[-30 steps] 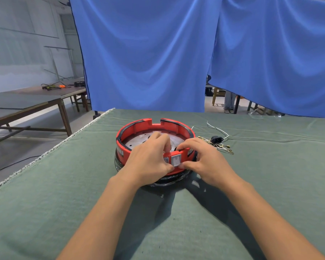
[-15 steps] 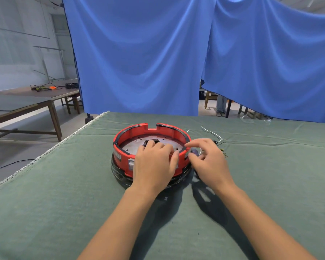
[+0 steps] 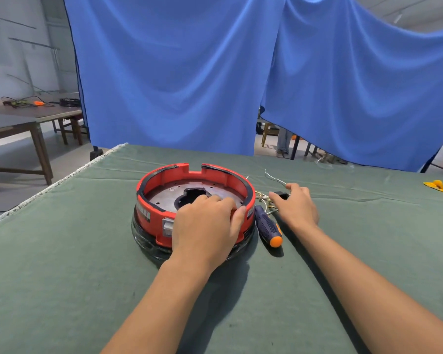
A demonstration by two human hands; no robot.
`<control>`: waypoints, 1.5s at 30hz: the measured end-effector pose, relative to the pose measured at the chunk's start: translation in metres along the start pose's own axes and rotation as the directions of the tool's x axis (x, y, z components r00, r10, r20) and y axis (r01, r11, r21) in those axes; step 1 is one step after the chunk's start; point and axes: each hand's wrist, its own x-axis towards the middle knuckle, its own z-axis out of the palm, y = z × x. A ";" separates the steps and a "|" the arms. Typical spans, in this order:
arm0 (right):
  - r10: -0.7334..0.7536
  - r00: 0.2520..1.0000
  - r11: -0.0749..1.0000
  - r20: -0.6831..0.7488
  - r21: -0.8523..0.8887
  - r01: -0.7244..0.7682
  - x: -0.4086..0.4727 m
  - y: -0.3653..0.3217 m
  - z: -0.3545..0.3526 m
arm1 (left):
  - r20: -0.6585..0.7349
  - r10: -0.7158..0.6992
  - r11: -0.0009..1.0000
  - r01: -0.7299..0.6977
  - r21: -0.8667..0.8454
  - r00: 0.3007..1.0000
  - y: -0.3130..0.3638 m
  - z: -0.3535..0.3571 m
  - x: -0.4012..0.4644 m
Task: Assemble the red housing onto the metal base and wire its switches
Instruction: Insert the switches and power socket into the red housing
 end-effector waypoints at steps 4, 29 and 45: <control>-0.018 0.999 0.995 -0.029 -0.094 0.015 0.002 0.000 0.008 | -0.004 -0.002 1.000 0.002 -0.023 1.000 0.001 0.001 0.001; -0.136 0.980 0.571 0.148 0.819 -0.045 -0.115 -0.034 -0.064 | 0.437 -0.149 0.885 0.316 -0.340 0.887 -0.054 -0.076 -0.011; 0.002 0.979 0.537 0.204 0.826 -0.173 -0.102 -0.010 -0.059 | 0.317 0.131 0.991 -0.128 -0.029 0.939 0.032 -0.028 -0.010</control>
